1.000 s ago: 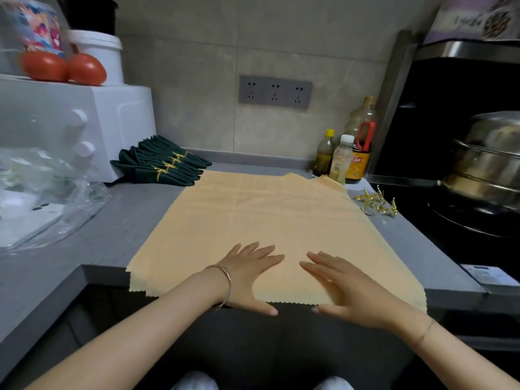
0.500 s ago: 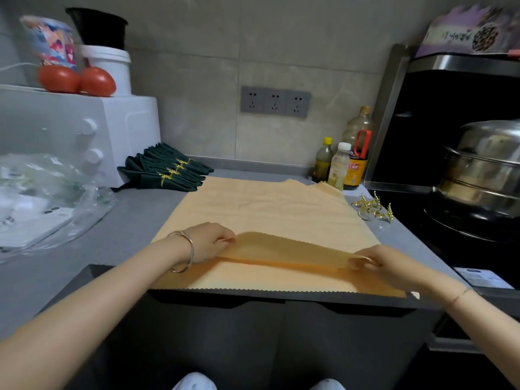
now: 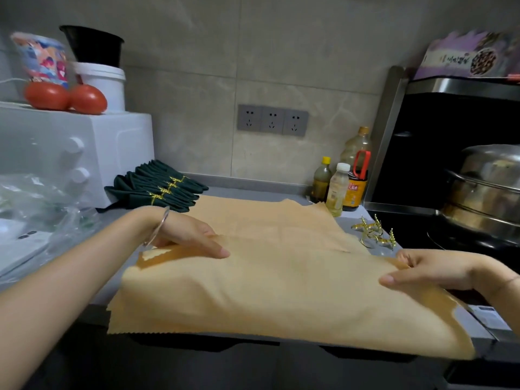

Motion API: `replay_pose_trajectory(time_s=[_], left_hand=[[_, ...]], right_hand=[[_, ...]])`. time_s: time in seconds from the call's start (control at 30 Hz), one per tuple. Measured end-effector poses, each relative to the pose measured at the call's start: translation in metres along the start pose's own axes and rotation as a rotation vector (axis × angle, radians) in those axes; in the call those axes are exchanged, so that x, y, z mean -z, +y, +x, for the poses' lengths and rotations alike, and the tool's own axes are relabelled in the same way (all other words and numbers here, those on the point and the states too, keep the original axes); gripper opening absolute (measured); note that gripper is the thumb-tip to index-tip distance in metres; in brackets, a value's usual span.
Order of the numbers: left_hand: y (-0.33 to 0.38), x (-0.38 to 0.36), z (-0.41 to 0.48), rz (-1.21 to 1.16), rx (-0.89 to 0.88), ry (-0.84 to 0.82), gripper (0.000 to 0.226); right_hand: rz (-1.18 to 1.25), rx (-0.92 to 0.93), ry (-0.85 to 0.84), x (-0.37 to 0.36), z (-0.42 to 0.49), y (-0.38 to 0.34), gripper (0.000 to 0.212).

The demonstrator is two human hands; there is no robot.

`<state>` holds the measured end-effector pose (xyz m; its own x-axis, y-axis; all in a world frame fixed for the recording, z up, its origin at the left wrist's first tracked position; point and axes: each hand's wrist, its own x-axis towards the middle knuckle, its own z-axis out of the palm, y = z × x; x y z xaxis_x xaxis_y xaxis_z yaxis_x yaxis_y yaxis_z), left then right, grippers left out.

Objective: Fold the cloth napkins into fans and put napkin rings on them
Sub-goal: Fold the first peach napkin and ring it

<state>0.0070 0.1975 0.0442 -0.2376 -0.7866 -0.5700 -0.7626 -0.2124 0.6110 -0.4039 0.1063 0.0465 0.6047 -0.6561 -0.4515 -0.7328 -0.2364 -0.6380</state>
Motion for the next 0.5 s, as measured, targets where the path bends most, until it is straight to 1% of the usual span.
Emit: replay_pose_trajectory(time_s=[0.03,0.1,0.17,0.23,0.3,0.43,0.5], left_hand=[[-0.001,0.005,0.006,0.004,0.008,0.055,0.033],[-0.008,0.012,0.023,0.051,0.012,0.209,0.041],[-0.02,0.02,0.047,0.144,-0.014,0.386,0.048],[-0.033,0.029,0.072,0.198,-0.022,0.526,0.05],[-0.042,0.036,0.097,0.211,-0.026,0.649,0.04],[-0.045,0.044,0.134,0.264,0.02,0.866,0.02],[-0.043,0.048,0.146,0.309,0.073,0.94,0.011]], right_hand=[[0.024,0.025,-0.003,0.004,0.009,-0.001,0.037],[0.007,0.026,0.091,0.006,0.03,0.001,0.037],[-0.139,0.038,0.233,0.01,0.062,0.007,0.043],[-0.287,0.073,0.324,0.013,0.095,0.016,0.046],[-0.333,0.093,0.416,0.019,0.124,0.023,0.045],[-0.391,0.096,0.602,0.032,0.168,0.03,0.022],[-0.414,0.078,0.66,0.035,0.183,0.031,0.018]])
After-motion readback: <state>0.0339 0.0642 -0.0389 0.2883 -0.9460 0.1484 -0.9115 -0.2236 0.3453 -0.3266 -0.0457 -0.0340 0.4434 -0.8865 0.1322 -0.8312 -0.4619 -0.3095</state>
